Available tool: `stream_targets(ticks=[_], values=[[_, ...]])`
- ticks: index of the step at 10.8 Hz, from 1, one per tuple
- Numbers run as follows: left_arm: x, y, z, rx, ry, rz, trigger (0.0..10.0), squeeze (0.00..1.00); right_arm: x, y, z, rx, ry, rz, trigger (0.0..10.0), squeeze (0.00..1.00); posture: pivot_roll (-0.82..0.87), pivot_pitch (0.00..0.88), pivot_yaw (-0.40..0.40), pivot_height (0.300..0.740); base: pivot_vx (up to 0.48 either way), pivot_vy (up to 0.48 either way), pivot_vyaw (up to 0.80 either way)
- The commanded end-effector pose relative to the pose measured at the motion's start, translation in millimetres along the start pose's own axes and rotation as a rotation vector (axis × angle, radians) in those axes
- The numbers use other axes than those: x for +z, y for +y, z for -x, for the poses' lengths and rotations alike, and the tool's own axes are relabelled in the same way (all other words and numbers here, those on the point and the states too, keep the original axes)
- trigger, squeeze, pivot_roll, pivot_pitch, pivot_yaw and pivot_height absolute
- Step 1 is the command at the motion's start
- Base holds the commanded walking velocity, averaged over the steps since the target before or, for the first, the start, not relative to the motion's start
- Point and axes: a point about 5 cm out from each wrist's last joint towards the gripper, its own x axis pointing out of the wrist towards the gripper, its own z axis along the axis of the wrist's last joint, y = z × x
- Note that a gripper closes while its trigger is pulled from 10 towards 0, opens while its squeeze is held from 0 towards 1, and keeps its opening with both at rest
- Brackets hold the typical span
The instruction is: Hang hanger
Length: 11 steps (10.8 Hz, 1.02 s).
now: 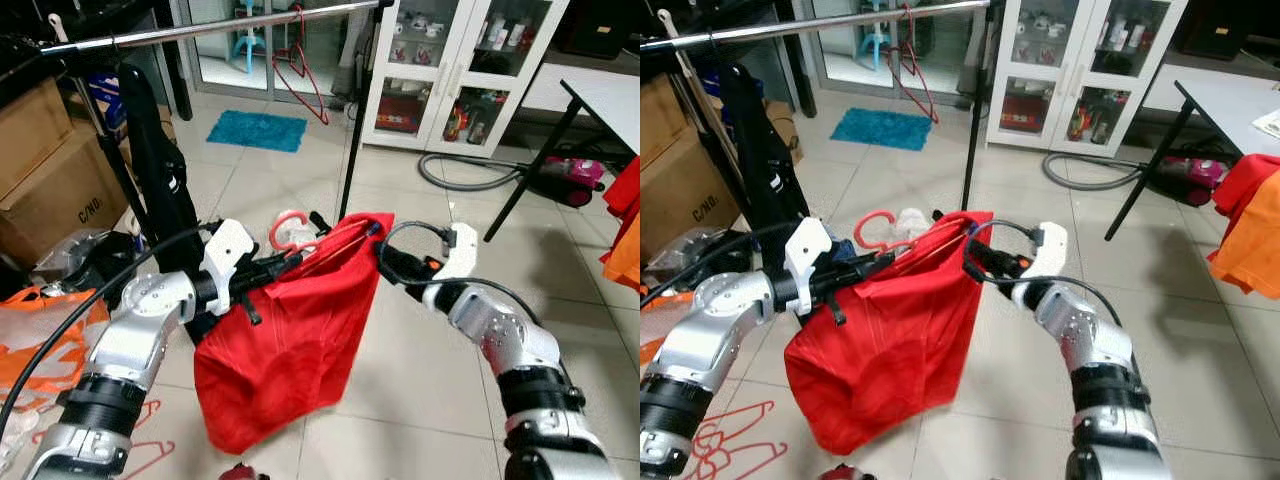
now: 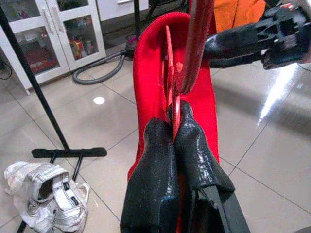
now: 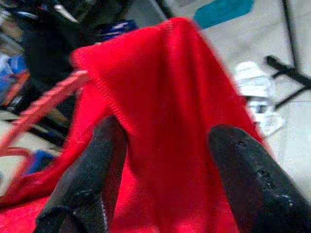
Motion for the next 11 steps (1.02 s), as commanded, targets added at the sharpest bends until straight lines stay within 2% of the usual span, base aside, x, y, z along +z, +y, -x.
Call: stream_targets(ticks=[1, 3, 7, 11], values=[[9, -1.5, -2.1, -0.015, -0.031, -0.027, 10.0, 0.00, 10, -4.3, 0.2, -0.040, -0.029, 0.032, 10.0, 0.00, 0.01, 0.000, -0.036, 0.740, 0.000, 0.000, 0.00], [10, -1.2, -2.1, -0.018, -0.030, -0.028, 10.0, 0.00, 13, -8.8, 0.5, -0.062, -0.043, 0.016, 10.0, 0.00, 0.00, 0.000, -0.036, 0.740, 0.000, 0.000, 0.00], [10, -3.3, -4.8, -0.025, -0.034, -0.024, 10.0, 0.00, 17, 1.9, -6.7, 0.030, -0.062, -0.084, 10.0, 0.00, 0.00, 0.000, -0.039, 0.740, 0.000, 0.000, 0.00], [10, -3.7, -4.5, -0.021, -0.036, -0.025, 10.0, 0.00, 14, 13.5, -13.9, 0.110, -0.031, -0.131, 10.0, 0.00, 0.01, 0.000, -0.048, 0.740, 0.000, 0.000, 0.00]])
